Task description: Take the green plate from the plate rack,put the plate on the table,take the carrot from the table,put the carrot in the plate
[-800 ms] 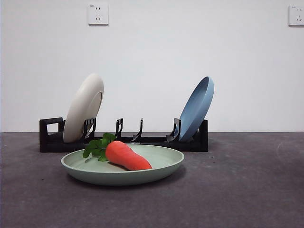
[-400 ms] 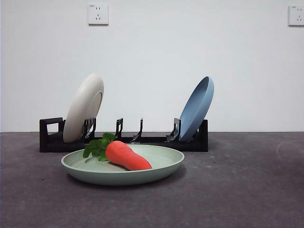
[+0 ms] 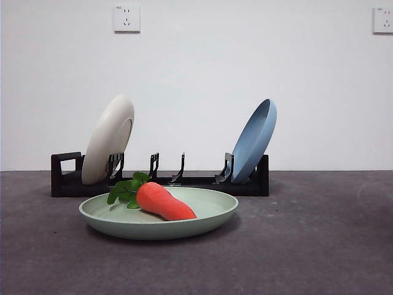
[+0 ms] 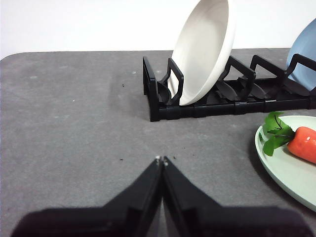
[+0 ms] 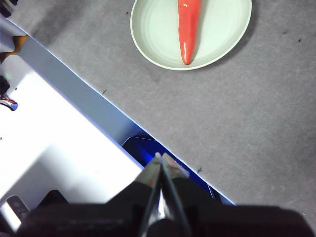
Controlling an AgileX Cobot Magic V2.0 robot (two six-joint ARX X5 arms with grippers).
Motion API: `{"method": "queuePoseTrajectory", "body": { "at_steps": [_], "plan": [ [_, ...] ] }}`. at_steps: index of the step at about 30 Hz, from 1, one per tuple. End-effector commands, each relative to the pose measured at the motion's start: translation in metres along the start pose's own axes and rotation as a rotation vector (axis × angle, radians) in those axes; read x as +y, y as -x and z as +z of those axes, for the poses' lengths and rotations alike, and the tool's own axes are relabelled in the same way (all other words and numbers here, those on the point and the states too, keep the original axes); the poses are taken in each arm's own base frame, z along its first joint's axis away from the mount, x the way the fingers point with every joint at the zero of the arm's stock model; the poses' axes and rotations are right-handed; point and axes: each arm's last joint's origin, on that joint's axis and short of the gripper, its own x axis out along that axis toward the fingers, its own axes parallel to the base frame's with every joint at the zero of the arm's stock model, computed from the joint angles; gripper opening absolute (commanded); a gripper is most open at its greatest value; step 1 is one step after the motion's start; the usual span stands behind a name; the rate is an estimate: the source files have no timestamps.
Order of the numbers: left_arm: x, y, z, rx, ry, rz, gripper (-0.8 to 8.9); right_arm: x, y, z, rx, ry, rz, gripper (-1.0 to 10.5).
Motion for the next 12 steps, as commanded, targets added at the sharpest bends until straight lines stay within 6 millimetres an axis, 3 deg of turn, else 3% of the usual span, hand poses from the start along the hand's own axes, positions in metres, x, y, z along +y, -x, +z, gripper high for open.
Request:
{"method": "queuePoseTrajectory", "body": {
  "at_steps": [1,7,12],
  "plan": [
    [0.001,-0.001,-0.004,0.009,0.008,0.007,-0.03,0.000,-0.001,0.000,-0.002,0.006,0.000,0.0],
    [0.001,-0.001,-0.004,0.009,0.008,0.007,-0.03,-0.002,0.003,-0.002,-0.023,0.012,-0.017,0.0],
    [0.001,-0.001,-0.004,0.009,0.008,0.007,-0.03,-0.013,0.023,0.000,-0.230,0.067,-0.125,0.0]
  ]
}}
